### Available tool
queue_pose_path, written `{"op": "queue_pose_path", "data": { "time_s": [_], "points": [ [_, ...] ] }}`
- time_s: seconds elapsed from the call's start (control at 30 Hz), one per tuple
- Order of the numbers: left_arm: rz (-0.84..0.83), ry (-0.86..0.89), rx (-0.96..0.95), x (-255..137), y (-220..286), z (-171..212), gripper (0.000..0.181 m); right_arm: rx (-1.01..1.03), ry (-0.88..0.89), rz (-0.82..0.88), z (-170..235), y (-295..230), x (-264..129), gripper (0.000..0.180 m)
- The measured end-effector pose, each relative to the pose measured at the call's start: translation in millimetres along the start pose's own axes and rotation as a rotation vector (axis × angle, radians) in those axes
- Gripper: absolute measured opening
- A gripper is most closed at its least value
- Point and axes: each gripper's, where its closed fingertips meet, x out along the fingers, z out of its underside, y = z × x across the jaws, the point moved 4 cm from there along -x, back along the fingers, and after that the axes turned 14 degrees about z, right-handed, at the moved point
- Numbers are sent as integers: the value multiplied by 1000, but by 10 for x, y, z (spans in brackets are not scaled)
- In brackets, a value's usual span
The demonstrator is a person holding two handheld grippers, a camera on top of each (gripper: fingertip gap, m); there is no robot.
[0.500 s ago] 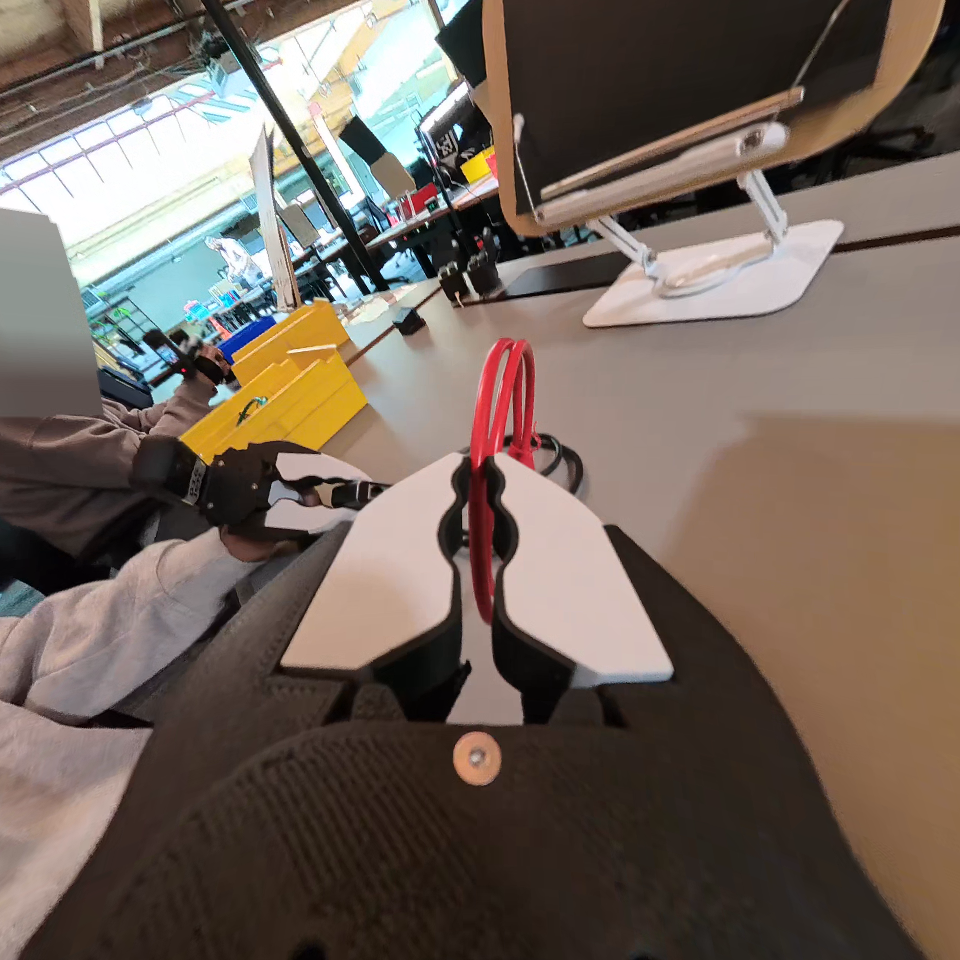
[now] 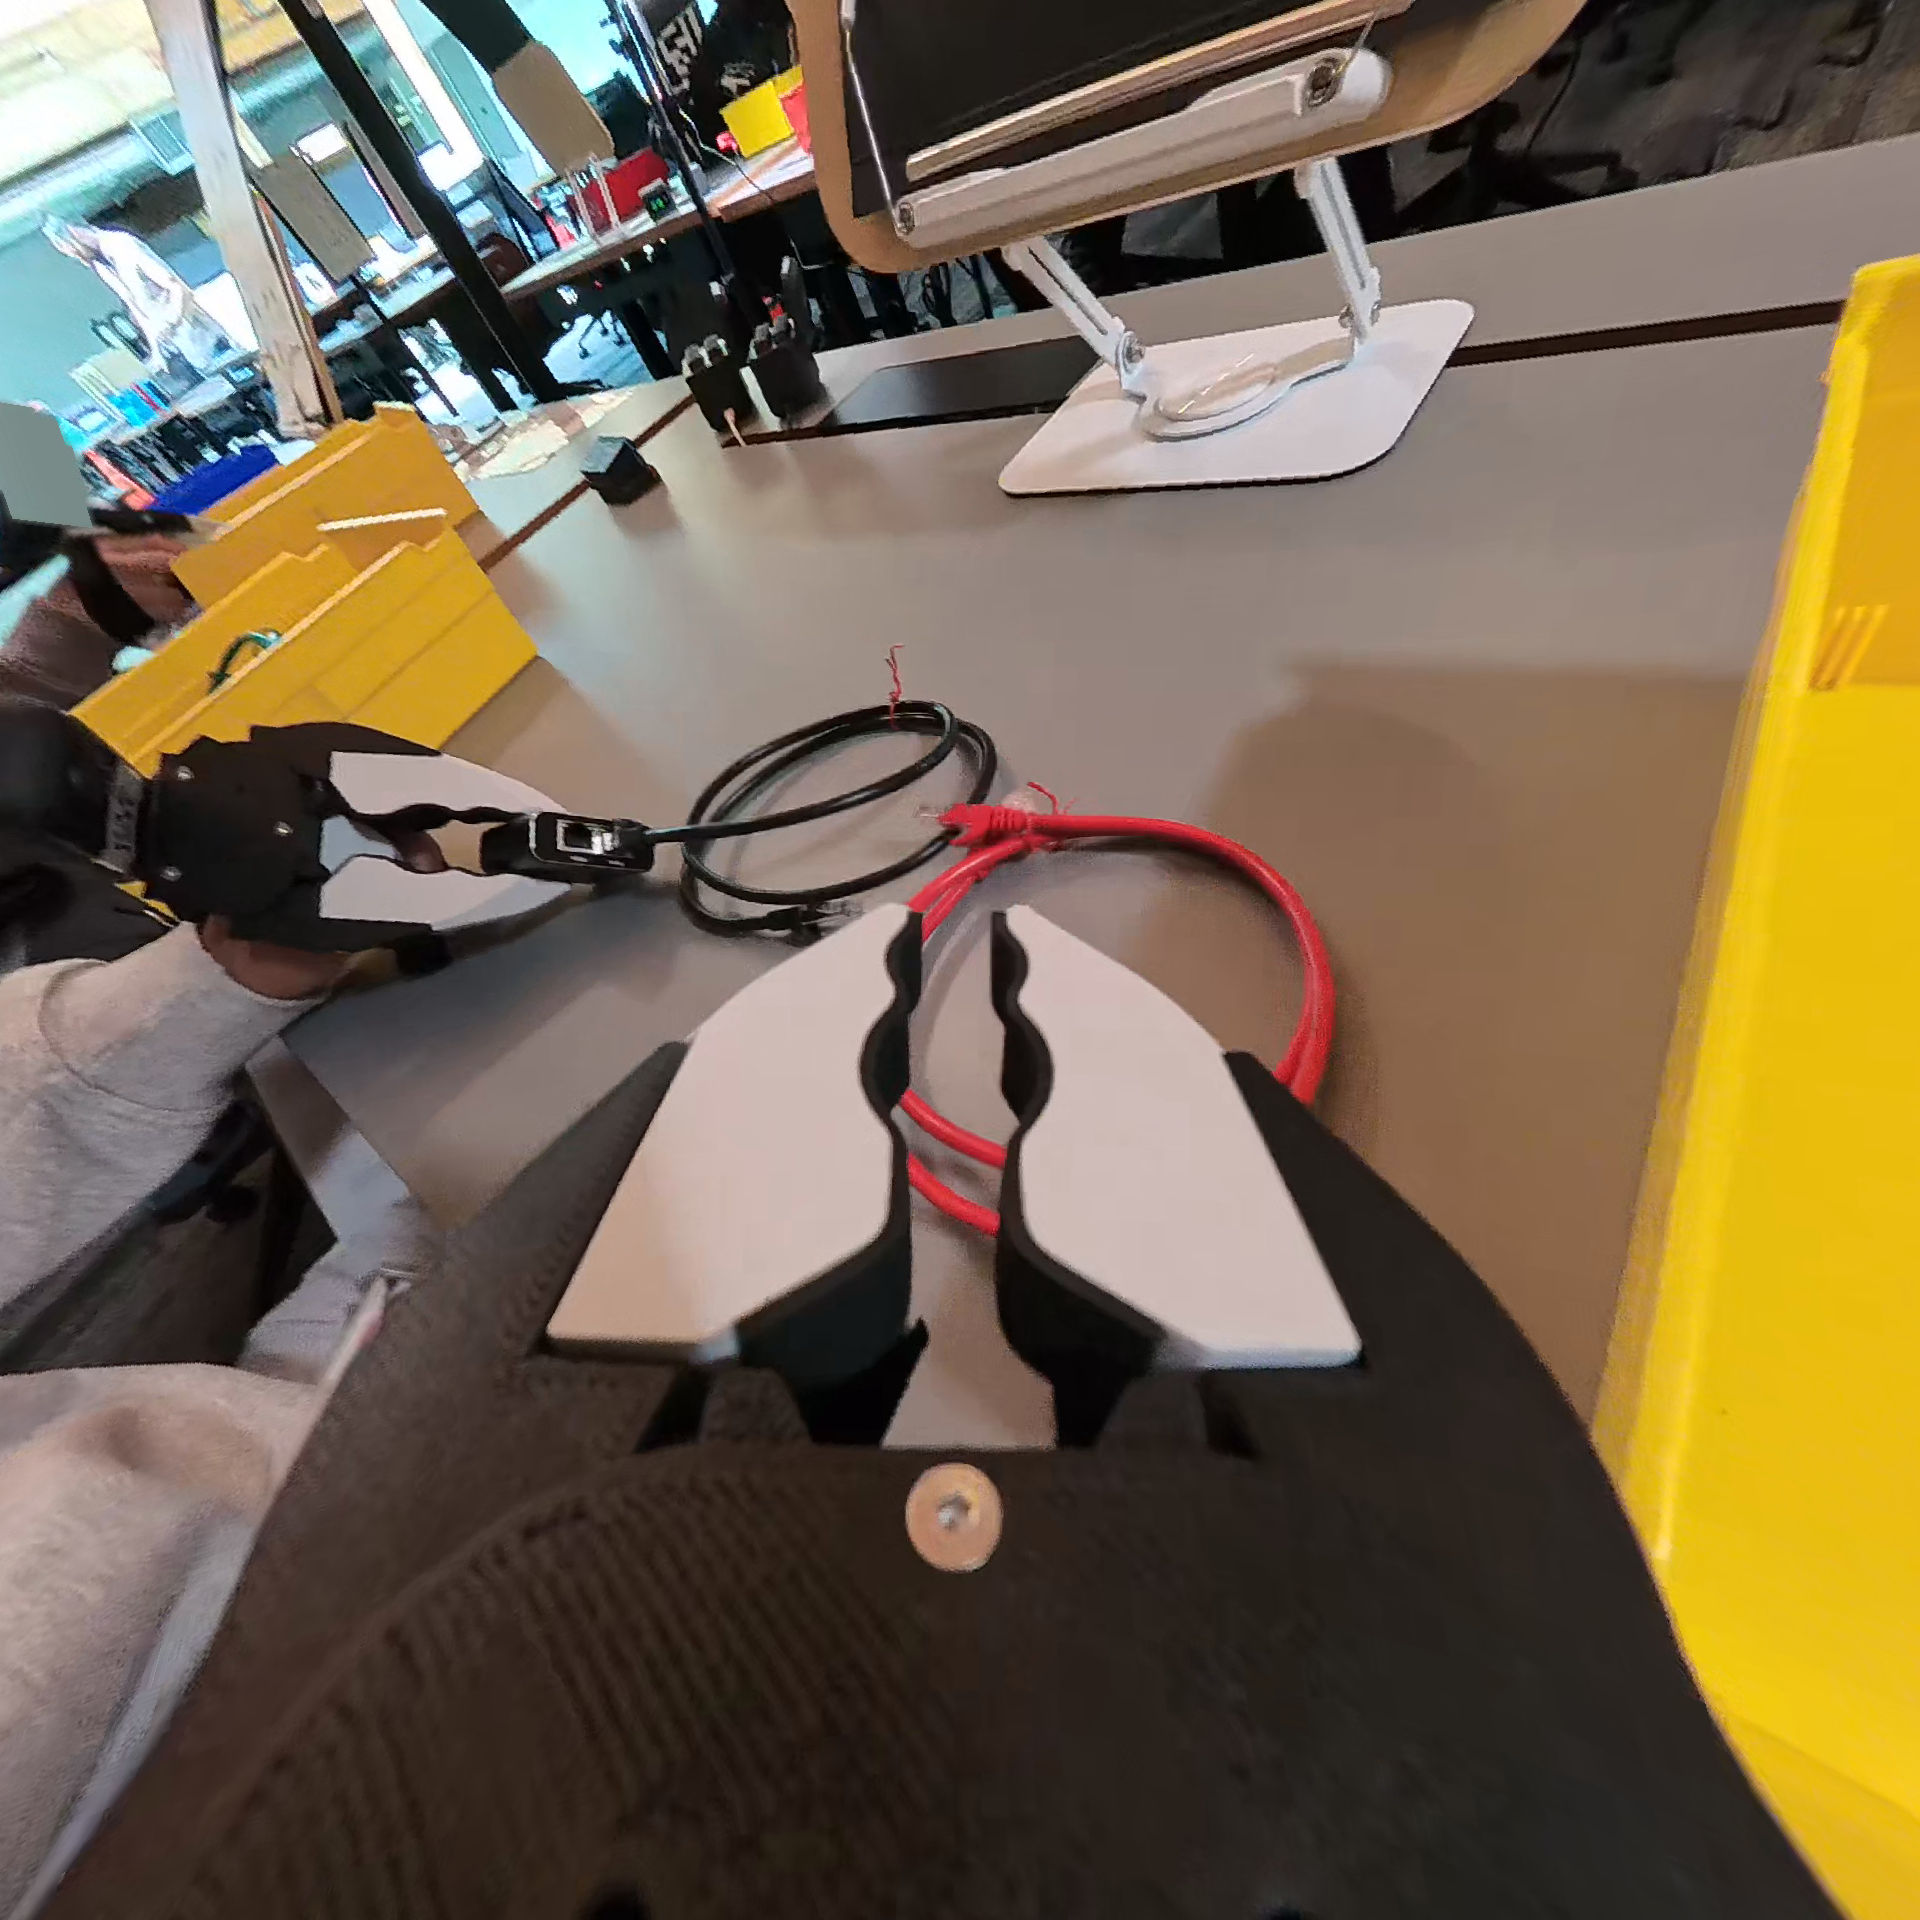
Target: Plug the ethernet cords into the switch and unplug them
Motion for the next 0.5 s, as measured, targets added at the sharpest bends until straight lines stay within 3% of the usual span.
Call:
{"op": "queue_pose_path", "data": {
  "time_s": [0.33,0.5],
  "points": [
    [2,-5,-1,9,1,3,25,-211,-86,-46,241,-366,294,20],
    [4,-7,0,14,7,0,25,-394,-221,-49,545,-561,537,21]
  ]
}}
